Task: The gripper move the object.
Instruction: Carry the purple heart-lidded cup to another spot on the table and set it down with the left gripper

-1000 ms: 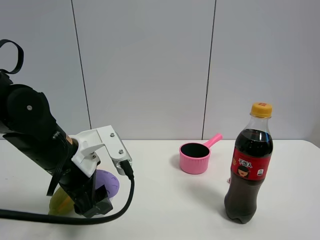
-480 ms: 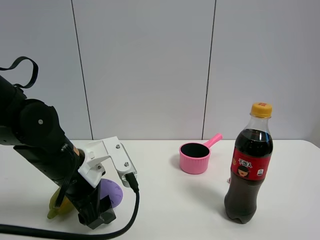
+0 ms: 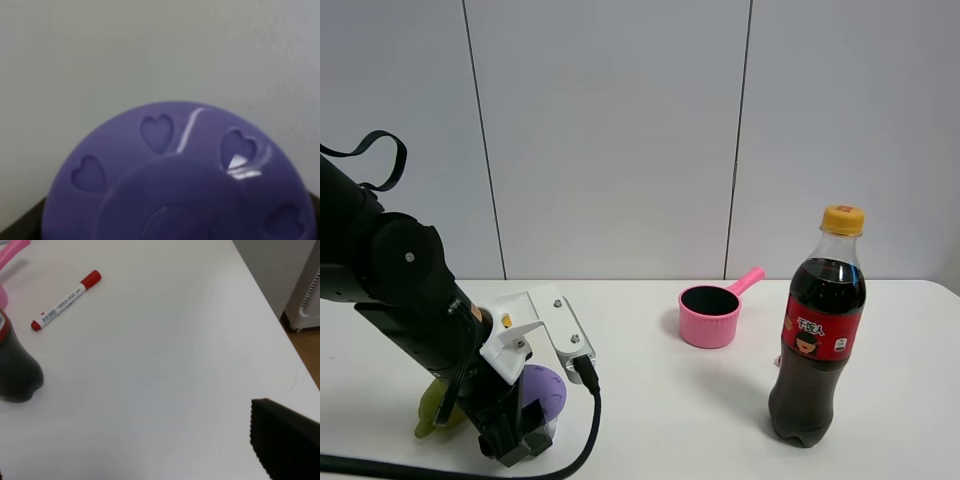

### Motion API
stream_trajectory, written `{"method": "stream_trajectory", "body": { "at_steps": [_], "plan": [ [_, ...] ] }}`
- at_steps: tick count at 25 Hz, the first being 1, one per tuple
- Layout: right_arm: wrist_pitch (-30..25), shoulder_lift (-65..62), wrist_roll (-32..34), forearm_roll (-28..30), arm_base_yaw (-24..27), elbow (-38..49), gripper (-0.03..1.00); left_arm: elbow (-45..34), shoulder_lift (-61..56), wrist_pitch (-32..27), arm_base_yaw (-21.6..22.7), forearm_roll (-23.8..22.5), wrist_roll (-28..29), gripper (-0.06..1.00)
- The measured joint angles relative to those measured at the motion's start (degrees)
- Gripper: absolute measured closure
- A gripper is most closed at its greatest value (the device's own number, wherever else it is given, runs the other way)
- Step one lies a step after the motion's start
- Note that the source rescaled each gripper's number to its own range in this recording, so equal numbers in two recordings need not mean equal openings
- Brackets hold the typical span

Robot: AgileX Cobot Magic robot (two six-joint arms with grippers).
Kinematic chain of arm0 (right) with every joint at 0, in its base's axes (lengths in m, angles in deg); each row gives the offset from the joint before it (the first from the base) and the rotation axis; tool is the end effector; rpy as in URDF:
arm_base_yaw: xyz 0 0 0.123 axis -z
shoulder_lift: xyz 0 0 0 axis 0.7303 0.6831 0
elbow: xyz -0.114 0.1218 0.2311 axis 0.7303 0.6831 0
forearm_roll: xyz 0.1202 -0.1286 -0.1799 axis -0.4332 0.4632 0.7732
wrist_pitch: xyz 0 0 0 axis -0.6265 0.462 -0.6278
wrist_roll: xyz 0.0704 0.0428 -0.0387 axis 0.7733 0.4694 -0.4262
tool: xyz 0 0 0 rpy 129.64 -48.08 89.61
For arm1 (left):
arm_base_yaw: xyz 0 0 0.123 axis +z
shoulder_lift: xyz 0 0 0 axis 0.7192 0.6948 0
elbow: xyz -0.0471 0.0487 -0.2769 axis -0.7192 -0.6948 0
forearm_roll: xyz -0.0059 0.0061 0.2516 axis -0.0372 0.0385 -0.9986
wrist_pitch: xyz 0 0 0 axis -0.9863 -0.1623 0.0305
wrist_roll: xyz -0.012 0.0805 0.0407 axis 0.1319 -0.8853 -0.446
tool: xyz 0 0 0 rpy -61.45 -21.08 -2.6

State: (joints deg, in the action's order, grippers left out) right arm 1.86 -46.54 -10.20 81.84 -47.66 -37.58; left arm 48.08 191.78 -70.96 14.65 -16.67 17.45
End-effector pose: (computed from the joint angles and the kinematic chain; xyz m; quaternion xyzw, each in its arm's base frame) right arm -0.0053 -0.0002 0.2746 -0.0124 0.8575 -0.0008 0.5143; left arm 0.2737 -0.1696 0.1025 0.4893 0.8364 -0.0181 0.2461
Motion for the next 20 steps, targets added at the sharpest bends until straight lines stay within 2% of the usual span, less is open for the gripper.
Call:
{"method": "stream_trajectory", "body": {
  "at_steps": [20],
  "plan": [
    [0.0,0.0,0.0,0.0,0.0,0.0,-0.03,0.0,0.1,-0.5,0.0,0.0,0.0,0.92]
  ]
}}
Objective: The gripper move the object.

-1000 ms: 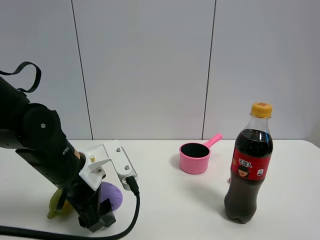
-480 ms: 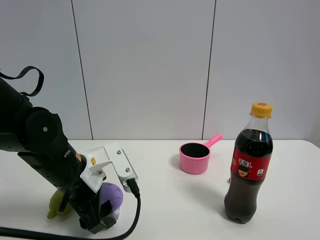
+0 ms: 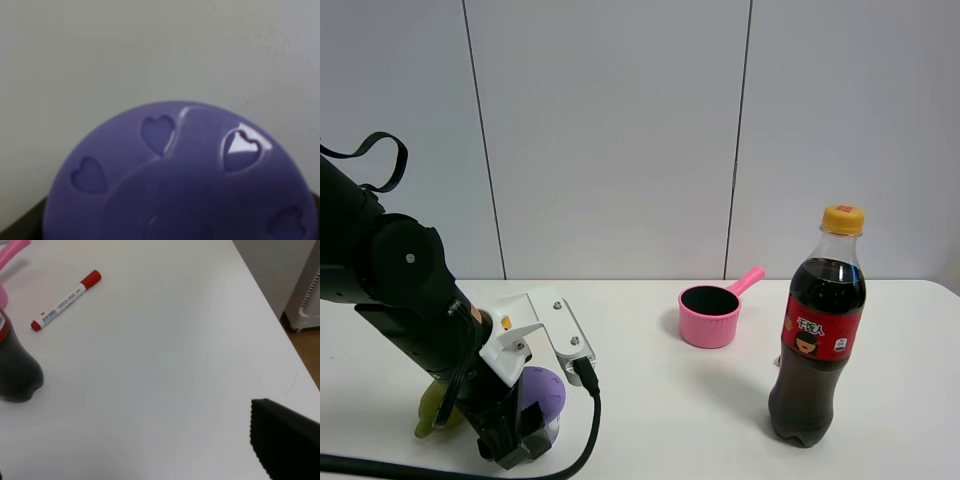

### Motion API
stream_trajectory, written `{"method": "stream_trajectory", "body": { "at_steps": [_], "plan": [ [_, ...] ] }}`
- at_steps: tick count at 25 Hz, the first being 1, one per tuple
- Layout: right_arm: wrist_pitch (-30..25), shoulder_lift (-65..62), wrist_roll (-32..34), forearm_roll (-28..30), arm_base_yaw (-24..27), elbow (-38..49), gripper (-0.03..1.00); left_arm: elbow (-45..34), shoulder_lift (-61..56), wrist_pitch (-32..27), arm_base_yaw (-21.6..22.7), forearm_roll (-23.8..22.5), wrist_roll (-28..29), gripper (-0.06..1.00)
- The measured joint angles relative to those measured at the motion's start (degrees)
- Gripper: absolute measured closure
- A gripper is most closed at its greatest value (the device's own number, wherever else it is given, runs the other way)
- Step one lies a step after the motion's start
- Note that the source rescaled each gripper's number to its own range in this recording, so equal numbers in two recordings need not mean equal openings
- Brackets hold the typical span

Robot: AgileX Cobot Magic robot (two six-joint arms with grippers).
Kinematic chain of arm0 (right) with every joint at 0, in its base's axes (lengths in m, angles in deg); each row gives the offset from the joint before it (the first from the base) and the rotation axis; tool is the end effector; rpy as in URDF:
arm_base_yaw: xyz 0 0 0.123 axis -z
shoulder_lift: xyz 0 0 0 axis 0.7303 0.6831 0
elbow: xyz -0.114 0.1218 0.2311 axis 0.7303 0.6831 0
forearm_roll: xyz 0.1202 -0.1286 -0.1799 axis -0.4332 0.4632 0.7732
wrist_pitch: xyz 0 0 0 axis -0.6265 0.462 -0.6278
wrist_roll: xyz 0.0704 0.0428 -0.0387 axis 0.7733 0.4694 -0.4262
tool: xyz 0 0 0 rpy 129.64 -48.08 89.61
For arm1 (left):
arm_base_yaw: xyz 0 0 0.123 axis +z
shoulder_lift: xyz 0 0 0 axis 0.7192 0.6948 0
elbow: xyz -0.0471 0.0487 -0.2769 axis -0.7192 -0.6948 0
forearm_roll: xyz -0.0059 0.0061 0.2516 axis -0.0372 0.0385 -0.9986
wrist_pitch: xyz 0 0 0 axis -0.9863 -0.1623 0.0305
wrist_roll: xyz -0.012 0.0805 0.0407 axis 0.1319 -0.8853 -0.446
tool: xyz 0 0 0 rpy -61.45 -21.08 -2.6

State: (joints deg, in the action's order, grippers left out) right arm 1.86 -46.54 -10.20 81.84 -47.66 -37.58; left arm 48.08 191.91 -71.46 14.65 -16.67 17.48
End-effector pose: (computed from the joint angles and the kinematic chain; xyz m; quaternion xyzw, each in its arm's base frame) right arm -0.0053 -0.0002 0.2746 -0.0124 0.8575 -0.0008 0.5143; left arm 0.2730 -0.1695 0.1014 0.4901 0.8375 -0.0193 0.2410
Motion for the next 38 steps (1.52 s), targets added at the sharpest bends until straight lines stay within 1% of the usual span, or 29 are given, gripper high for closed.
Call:
{"method": "stream_trajectory", "body": {
  "at_steps": [8,12,14,21,24,27,29,32,34,36,38],
  "plan": [
    [0.0,0.0,0.0,0.0,0.0,0.0,-0.03,0.0,-4.2,-2.1,0.0,-0.1,0.0,0.90],
    [0.0,0.0,0.0,0.0,0.0,0.0,-0.03,0.0,-5.8,-3.5,0.0,0.0,0.0,0.75],
    [0.0,0.0,0.0,0.0,0.0,0.0,-0.03,0.0,-5.8,-3.8,-0.1,0.0,0.0,0.73],
    [0.0,0.0,0.0,0.0,0.0,0.0,-0.03,0.0,-6.8,-4.1,-0.1,0.1,0.0,0.73],
    [0.0,0.0,0.0,0.0,0.0,0.0,-0.03,0.0,-10.5,-5.8,-0.1,0.1,0.0,0.73],
    [0.0,0.0,0.0,0.0,0.0,0.0,-0.03,0.6,-16.9,-8.7,0.1,0.0,0.5,0.73],
    [0.0,0.0,0.0,0.0,0.0,0.0,-0.03,2.2,-21.9,-11.6,0.9,0.0,2.6,0.73],
    [0.0,0.0,0.0,0.0,0.0,0.0,-0.03,5.3,-28.4,-16.9,3.1,-1.3,8.4,0.73],
    [0.0,0.0,0.0,0.0,0.0,0.0,-0.03,7.3,-32.2,-22.5,4.8,-4.5,12.6,0.73],
    [0.0,0.0,0.0,0.0,0.0,0.0,-0.03,9.3,-35.1,-28.2,6.0,-8.6,17.8,0.73],
    [0.0,0.0,0.0,0.0,0.0,0.0,-0.03,11.3,-37.9,-33.5,7.1,-13.0,24.4,0.73]
  ]
}}
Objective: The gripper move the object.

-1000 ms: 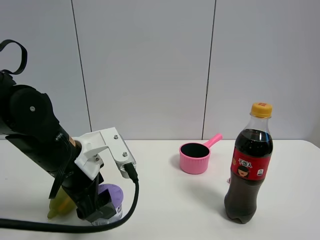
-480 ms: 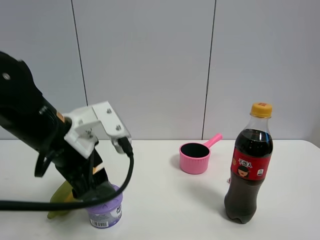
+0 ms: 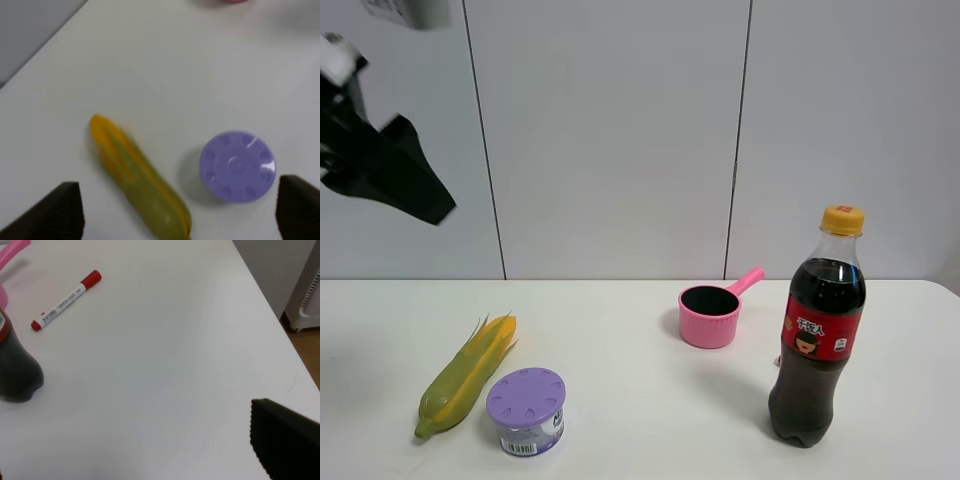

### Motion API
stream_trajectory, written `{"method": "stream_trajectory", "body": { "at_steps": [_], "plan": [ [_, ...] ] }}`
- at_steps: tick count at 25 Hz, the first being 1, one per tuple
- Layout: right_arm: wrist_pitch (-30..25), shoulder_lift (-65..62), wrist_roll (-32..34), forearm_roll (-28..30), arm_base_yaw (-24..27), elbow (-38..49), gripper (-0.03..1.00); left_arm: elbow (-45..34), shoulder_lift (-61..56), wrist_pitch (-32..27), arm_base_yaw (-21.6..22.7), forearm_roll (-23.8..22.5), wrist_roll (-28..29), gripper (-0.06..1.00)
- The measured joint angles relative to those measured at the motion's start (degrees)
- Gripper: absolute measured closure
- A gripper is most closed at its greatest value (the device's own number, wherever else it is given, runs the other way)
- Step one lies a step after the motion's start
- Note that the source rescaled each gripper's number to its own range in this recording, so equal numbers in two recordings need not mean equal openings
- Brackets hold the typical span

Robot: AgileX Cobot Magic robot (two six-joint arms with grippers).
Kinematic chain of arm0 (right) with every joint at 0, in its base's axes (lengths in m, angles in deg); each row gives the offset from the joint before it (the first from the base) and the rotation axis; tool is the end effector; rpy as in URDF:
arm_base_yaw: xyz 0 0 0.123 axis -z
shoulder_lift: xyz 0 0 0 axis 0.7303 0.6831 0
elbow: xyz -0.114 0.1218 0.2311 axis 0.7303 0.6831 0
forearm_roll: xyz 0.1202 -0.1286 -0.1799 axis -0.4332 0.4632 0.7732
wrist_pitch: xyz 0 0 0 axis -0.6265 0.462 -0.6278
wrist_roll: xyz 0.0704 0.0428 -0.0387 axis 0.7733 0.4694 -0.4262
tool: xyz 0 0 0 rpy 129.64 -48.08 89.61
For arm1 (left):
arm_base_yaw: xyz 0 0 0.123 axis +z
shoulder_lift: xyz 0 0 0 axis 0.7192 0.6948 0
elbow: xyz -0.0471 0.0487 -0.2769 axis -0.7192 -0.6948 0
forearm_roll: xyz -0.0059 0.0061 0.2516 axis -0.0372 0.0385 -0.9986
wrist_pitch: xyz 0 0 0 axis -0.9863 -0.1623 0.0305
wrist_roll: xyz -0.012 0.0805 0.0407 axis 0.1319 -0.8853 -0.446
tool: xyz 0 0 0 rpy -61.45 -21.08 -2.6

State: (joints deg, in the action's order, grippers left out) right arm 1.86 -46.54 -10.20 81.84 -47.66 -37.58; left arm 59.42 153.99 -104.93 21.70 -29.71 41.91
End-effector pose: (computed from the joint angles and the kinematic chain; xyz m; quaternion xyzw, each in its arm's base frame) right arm -0.0053 -0.0002 0.2746 -0.0124 0.8575 -0.0008 0.5143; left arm 0.2290 -0.1088 0.3240 0.3484 0.8604 -0.0439 0.3692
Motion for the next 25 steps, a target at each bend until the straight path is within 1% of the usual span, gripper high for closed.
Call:
{"method": "stream_trajectory", "body": {
  "at_steps": [2,4,5,7,9,14,18,22,25],
  "plan": [
    [0.0,0.0,0.0,0.0,0.0,0.0,-0.03,2.1,-3.3,-4.7,1.2,-4.0,6.5,0.73],
    [0.0,0.0,0.0,0.0,0.0,0.0,-0.03,3.6,-6.2,-7.9,2.6,-7.3,12.6,0.73],
    [0.0,0.0,0.0,0.0,0.0,0.0,-0.03,4.1,-7.9,-9.3,3.2,-8.0,14.9,0.73],
    [0.0,0.0,0.0,0.0,0.0,0.0,-0.03,4.2,-11.2,-11.1,4.8,-8.4,17.7,0.73],
    [0.0,0.0,0.0,0.0,0.0,0.0,-0.03,4.3,-15.1,-12.4,6.4,-7.8,18.8,0.73],
    [0.0,0.0,0.0,0.0,0.0,0.0,-0.03,4.5,-24.5,-15.1,10.8,-4.6,19.3,0.73],
    [0.0,0.0,0.0,0.0,0.0,0.0,-0.03,4.2,-31.5,-16.7,15.7,-4.2,20.2,0.73],
    [0.0,0.0,0.0,0.0,0.0,0.0,-0.03,0.9,-39.0,-16.9,21.3,-4.2,20.4,0.73],
    [0.0,0.0,0.0,0.0,0.0,0.0,-0.03,-2.7,-44.5,-16.9,24.6,-4.2,20.4,0.73]
  ]
}}
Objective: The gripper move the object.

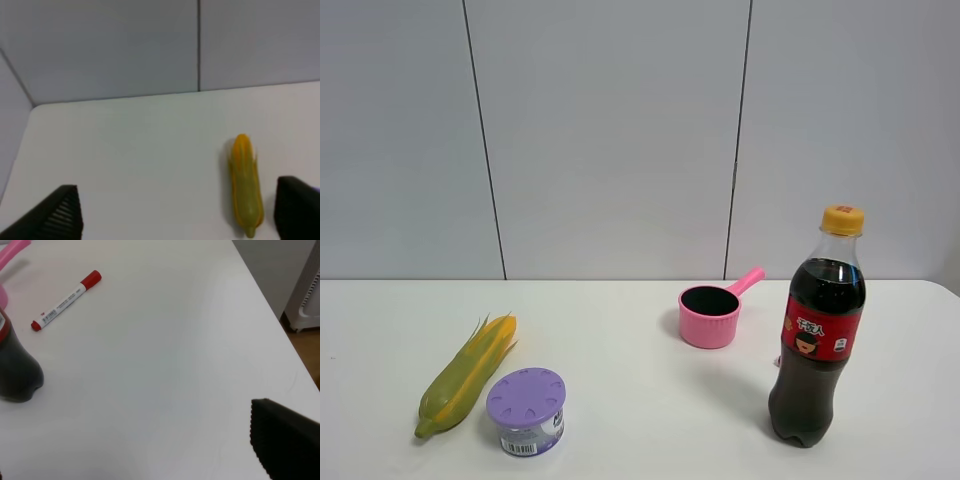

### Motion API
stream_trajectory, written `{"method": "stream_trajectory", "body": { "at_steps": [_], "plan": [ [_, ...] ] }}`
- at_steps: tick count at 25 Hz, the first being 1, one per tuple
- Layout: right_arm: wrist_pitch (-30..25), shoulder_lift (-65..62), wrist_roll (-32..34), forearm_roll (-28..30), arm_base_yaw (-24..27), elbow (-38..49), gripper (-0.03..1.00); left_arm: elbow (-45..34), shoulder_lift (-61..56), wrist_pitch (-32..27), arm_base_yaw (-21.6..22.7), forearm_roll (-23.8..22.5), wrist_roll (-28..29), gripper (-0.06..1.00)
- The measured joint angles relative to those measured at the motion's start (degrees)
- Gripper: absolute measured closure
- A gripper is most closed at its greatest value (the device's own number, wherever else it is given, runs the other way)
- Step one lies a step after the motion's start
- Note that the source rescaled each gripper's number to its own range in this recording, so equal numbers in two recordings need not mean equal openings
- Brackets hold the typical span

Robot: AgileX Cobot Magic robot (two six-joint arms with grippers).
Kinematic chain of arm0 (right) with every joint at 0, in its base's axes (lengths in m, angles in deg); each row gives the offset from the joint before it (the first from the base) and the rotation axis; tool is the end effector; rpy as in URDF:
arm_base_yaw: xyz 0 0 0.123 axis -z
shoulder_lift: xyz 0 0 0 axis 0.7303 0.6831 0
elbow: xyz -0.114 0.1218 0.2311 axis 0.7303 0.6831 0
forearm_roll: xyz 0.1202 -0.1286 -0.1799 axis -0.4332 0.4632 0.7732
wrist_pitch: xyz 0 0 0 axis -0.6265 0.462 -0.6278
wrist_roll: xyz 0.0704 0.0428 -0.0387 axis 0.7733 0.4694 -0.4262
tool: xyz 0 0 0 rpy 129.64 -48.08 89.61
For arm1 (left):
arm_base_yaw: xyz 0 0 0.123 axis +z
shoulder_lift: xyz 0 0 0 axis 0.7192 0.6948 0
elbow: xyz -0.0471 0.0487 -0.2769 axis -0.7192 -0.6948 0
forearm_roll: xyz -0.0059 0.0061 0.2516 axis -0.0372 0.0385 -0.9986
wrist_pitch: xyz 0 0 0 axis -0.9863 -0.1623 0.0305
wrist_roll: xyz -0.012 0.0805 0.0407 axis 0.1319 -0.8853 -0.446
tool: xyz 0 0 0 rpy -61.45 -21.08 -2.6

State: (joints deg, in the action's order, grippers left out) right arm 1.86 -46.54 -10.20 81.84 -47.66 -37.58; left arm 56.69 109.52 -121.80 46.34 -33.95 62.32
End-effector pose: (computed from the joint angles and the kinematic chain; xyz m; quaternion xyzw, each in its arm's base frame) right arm -0.0053 -0.0002 0.2746 -0.0124 0.8575 -0.0008 0.5143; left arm 0.0415 -0.0008 0.4044 0.0121 0.8273 0.0051 0.5615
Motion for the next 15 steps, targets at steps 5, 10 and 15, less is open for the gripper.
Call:
{"method": "stream_trajectory", "body": {
  "at_steps": [5,10,15],
  "plan": [
    [0.0,0.0,0.0,0.0,0.0,0.0,-0.03,-6.3,-8.4,0.0,2.9,0.0,0.1,0.73],
    [0.0,0.0,0.0,0.0,0.0,0.0,-0.03,-12.2,-16.2,-2.0,3.1,0.0,0.2,0.73],
    [0.0,0.0,0.0,0.0,0.0,0.0,-0.03,-13.4,-19.5,-9.5,3.1,-0.8,0.4,0.73]
  ]
}}
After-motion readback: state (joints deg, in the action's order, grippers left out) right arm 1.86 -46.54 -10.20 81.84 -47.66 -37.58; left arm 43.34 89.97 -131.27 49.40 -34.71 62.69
